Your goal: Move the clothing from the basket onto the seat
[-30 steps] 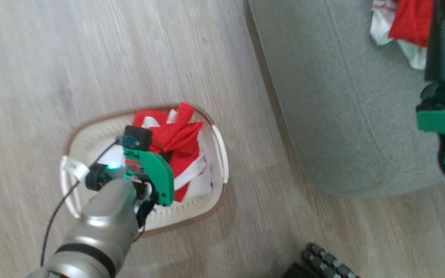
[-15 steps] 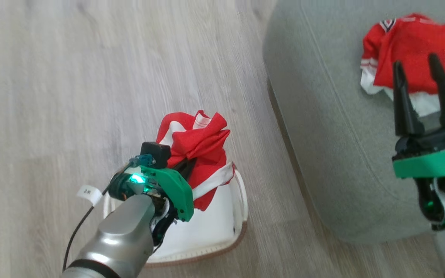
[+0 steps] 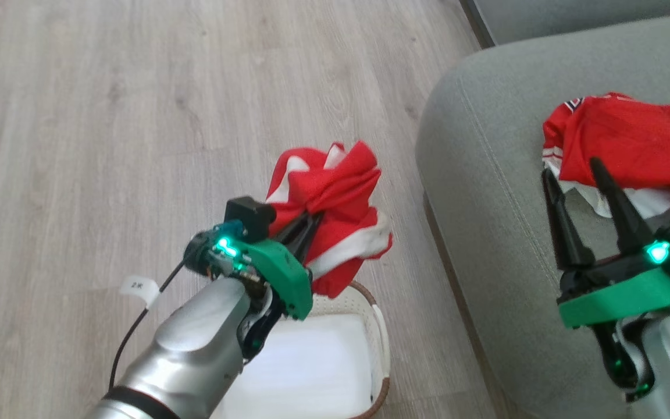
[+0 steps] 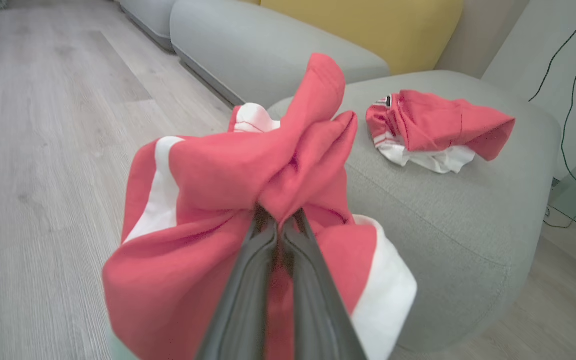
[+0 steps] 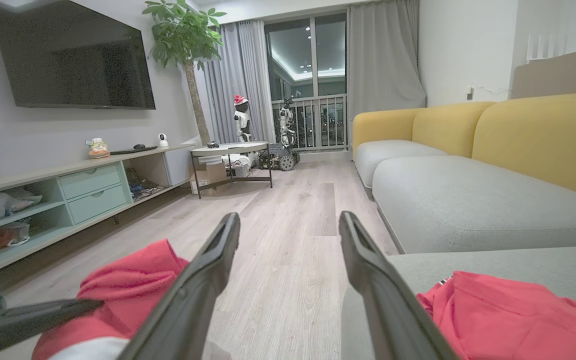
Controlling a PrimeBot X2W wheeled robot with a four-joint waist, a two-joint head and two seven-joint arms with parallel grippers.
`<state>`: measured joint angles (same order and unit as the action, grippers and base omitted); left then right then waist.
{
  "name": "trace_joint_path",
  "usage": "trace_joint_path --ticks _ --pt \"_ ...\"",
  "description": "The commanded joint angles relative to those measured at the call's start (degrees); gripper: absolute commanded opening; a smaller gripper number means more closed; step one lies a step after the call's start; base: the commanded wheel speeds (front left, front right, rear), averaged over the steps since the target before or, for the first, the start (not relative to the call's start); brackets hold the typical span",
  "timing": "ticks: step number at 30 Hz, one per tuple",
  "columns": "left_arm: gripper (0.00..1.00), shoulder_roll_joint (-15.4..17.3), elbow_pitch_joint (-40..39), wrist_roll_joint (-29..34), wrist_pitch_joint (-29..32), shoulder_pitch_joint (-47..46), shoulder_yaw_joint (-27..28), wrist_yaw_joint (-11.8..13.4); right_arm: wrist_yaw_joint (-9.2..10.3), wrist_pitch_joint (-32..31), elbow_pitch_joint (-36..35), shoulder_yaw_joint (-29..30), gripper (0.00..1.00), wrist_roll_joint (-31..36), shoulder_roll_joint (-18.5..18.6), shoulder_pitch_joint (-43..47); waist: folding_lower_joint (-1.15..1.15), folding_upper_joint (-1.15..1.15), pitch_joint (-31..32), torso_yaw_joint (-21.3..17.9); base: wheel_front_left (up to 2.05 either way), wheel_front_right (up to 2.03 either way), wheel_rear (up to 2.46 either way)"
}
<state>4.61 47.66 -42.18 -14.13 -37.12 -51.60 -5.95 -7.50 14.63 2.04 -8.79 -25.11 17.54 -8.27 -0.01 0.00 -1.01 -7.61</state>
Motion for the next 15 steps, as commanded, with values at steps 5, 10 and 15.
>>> trace_joint_path --ticks 5,10,15 --pt "0.00 3.4 -10.2 1.1 -0.5 -3.3 2.7 2.5 0.01 0.4 -1.4 -2.2 1.00 0.6 0.1 0.4 0.01 0.00 1.4 1.1 0.00 0.00 0.00" --pt "0.00 5.7 -18.1 1.2 1.1 -4.0 3.9 5.2 0.01 0.4 -1.2 -4.1 1.00 0.5 -0.3 1.2 0.01 0.00 1.8 1.2 0.00 0.00 0.00" --pt "0.00 7.9 -23.7 1.3 3.1 -3.9 4.4 7.3 0.01 0.4 -1.1 -6.1 1.00 0.5 -0.1 1.0 0.01 0.00 1.8 1.1 0.00 0.00 0.00"
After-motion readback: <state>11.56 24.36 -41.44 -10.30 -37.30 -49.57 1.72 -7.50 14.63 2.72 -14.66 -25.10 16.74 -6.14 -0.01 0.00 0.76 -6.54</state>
